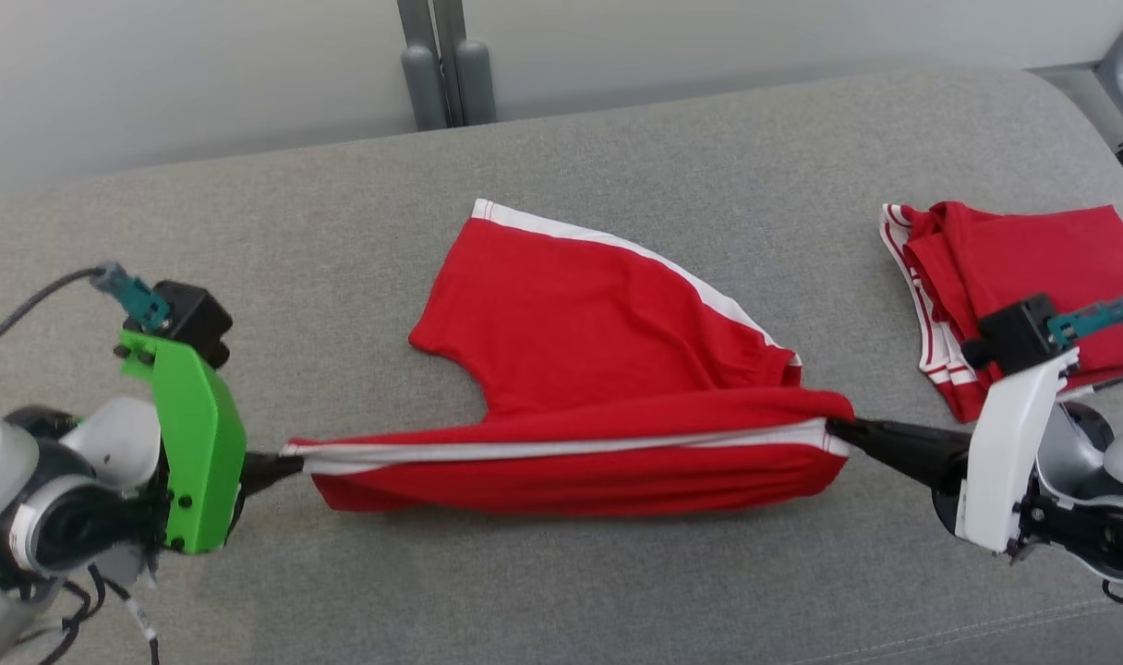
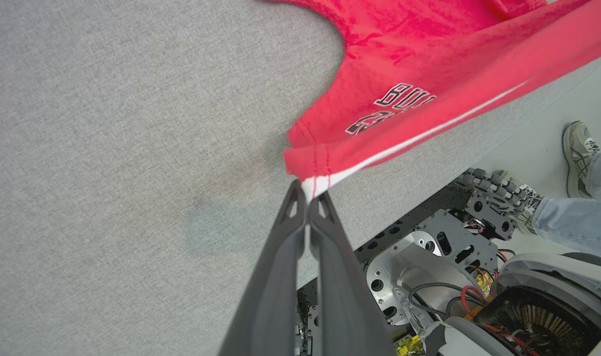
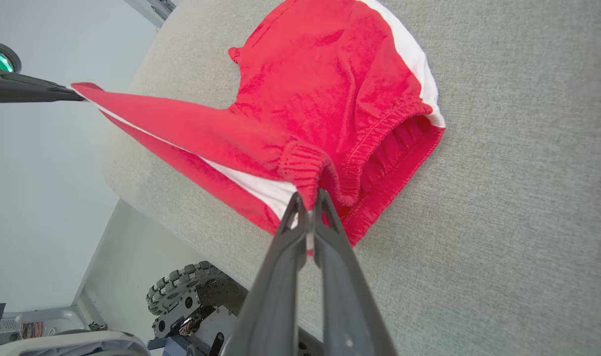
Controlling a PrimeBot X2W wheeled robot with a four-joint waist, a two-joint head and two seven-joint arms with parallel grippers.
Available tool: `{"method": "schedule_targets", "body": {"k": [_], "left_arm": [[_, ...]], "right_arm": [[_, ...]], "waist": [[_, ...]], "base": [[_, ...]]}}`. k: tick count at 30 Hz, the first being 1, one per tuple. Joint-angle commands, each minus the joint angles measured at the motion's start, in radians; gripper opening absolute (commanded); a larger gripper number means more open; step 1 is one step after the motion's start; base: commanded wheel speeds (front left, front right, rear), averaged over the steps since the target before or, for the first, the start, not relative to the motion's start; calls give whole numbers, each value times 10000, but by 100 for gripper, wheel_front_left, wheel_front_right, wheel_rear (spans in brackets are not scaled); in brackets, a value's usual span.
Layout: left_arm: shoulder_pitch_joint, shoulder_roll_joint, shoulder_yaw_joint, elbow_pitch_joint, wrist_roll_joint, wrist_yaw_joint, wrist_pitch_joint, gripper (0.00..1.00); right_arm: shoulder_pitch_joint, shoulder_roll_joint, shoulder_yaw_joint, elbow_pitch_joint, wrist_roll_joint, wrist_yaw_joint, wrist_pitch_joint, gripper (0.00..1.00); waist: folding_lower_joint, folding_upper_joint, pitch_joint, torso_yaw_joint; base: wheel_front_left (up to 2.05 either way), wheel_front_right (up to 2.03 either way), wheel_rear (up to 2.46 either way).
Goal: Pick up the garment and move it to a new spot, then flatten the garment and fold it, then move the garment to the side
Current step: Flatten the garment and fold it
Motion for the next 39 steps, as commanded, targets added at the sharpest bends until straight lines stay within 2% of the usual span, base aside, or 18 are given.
{"method": "schedule_targets", "body": {"k": [1,10,20,26,37,38,39], "left_arm": [[-561,-162,79,158,77,43,261,0],[-3422,-1133,205,1434,565,118,1689,0],[-5715,-2120,180,2774,1179,-3,2319,0],[-6705,-2649,34,3872,1667,-208,2258,0],[-7348,-3312,-1,6129,2251,-693,1223,0],[-7345,-3361,-20,6306,2285,-715,1121,0],[-7354,-3404,-18,6423,2326,-721,1016,27]], "right_arm": [[-269,87,-149,-15,181,-11,101,0],[-1311,451,-1004,149,769,-11,97,0],[-1624,918,-1619,-59,984,-9,-555,0],[-1736,1124,-1767,-50,1072,-5,-541,0],[-1662,1525,-1848,124,1103,-5,-478,0],[-1639,1550,-1843,147,1080,-5,-476,15],[-1618,1571,-1832,163,1066,-5,-458,36]], "waist": [[1,-1,821,-337],[1,-1,2396,-919],[1,-1,3711,-1594],[1,-1,4308,-1938],[1,-1,4684,-2289],[1,-1,4683,-2290],[1,-1,4680,-2286]], "base": [[0,0,0],[0,0,0],[0,0,0],[0,0,0],[0,0,0],[0,0,0],[0,0,0]]}}
